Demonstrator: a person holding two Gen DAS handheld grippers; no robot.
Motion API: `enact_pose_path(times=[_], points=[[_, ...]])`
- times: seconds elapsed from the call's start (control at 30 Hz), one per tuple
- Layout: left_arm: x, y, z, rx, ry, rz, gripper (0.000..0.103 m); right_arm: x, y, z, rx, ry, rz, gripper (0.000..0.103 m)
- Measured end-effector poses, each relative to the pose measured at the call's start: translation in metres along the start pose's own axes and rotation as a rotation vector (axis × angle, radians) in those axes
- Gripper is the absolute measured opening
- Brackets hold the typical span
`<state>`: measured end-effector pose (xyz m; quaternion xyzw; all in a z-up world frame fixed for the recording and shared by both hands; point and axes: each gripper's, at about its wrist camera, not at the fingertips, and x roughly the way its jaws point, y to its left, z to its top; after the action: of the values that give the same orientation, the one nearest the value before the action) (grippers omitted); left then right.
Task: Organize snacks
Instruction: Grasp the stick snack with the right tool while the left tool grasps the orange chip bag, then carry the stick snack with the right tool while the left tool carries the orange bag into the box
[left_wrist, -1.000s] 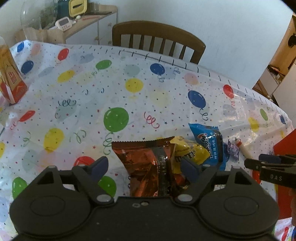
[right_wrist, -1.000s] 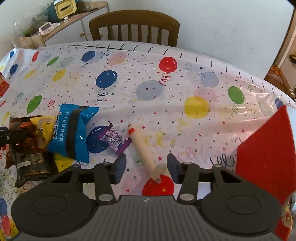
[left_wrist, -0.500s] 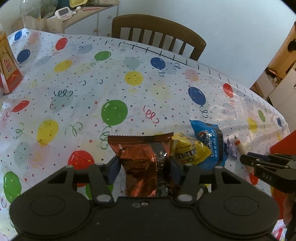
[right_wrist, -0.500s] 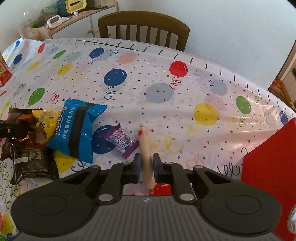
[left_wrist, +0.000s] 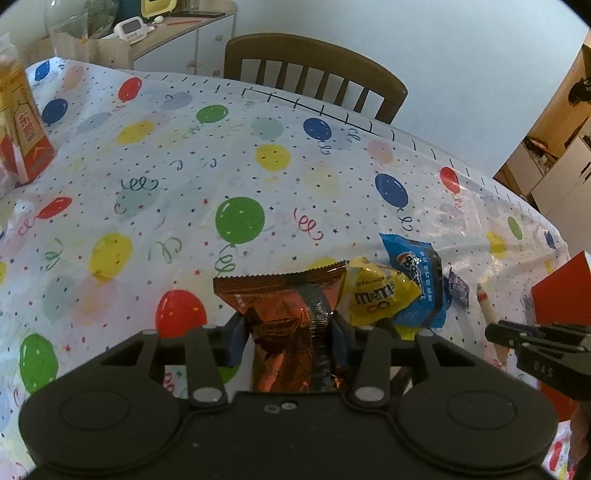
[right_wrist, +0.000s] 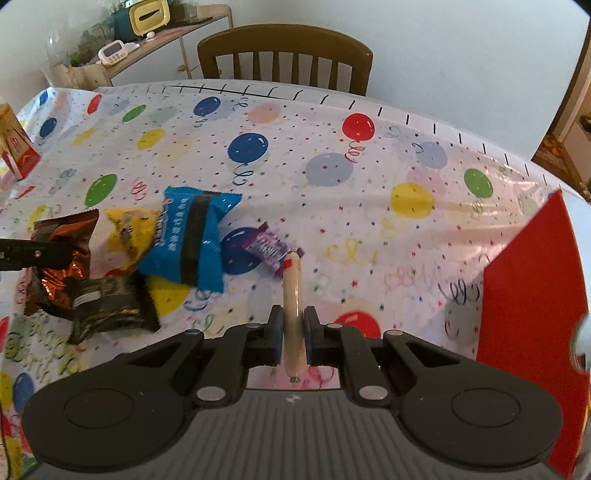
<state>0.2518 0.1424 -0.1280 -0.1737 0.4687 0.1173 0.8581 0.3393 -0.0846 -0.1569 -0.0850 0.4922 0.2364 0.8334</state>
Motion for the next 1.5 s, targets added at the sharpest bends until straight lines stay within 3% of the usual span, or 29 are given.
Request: enact_pose_path(times=[0.5, 0.77, 1.0, 1.5], points=[[-0.05, 0.007, -0.01, -0.018, -0.05, -0.009, 0.043, -0.072, -0.003, -0.026, 0.066, -0.05, 0.065, 0.011], [-0.083, -0.012, -0.015, 0.013, -0.068, -0.053, 0.043, -0.12, -0.016, -0.041, 0.1, -0.092, 0.094, 0.011], [-0.106, -0.054, -0.02, 0.069, -0.07, -0.126, 0.043, -0.159, -0.042, -0.054, 0.127, -0.141, 0.09, 0.011], [-0.124, -0.193, -0.037, 0.22, -0.083, -0.238, 0.043, -0.211, -0.141, -0.082, 0.209, -0.225, 0.021, 0.011]])
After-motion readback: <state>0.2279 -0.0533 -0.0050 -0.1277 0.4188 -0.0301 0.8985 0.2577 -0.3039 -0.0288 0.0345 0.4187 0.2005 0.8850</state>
